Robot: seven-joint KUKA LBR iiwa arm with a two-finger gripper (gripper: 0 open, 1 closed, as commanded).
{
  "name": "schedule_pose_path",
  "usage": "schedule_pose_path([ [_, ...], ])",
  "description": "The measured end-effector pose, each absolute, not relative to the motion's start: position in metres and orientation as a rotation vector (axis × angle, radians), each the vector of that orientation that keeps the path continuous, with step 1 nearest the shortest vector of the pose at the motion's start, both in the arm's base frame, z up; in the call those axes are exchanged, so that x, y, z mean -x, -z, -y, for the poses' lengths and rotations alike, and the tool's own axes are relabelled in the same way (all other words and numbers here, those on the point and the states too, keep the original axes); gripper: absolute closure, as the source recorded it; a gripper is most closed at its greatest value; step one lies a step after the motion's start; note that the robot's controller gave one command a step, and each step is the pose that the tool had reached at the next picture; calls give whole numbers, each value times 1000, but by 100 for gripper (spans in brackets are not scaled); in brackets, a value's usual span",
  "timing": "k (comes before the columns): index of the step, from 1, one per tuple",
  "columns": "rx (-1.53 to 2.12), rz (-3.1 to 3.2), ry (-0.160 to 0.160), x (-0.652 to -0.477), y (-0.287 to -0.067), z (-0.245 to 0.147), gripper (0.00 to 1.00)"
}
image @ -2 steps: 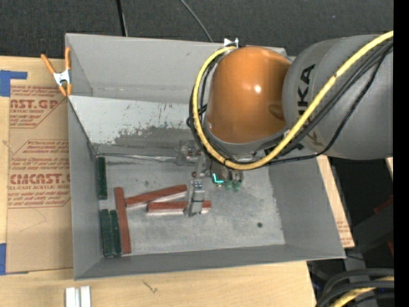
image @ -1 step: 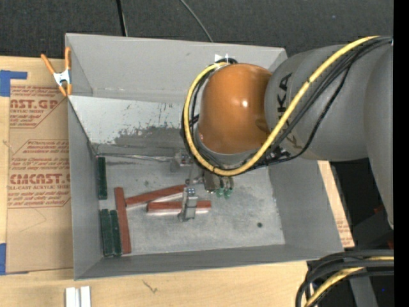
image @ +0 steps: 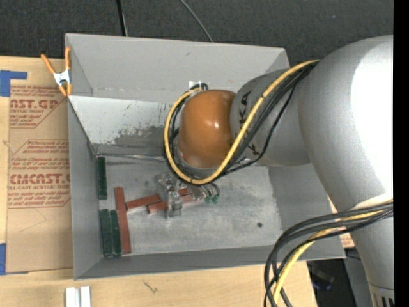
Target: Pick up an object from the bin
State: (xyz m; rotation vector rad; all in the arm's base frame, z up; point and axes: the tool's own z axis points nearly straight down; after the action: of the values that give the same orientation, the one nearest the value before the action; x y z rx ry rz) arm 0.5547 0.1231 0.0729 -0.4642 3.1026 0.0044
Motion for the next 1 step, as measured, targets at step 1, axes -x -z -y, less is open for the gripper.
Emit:
schedule_pose_path([
  [1,464,-3103,-5,-555,-73,-123,100],
])
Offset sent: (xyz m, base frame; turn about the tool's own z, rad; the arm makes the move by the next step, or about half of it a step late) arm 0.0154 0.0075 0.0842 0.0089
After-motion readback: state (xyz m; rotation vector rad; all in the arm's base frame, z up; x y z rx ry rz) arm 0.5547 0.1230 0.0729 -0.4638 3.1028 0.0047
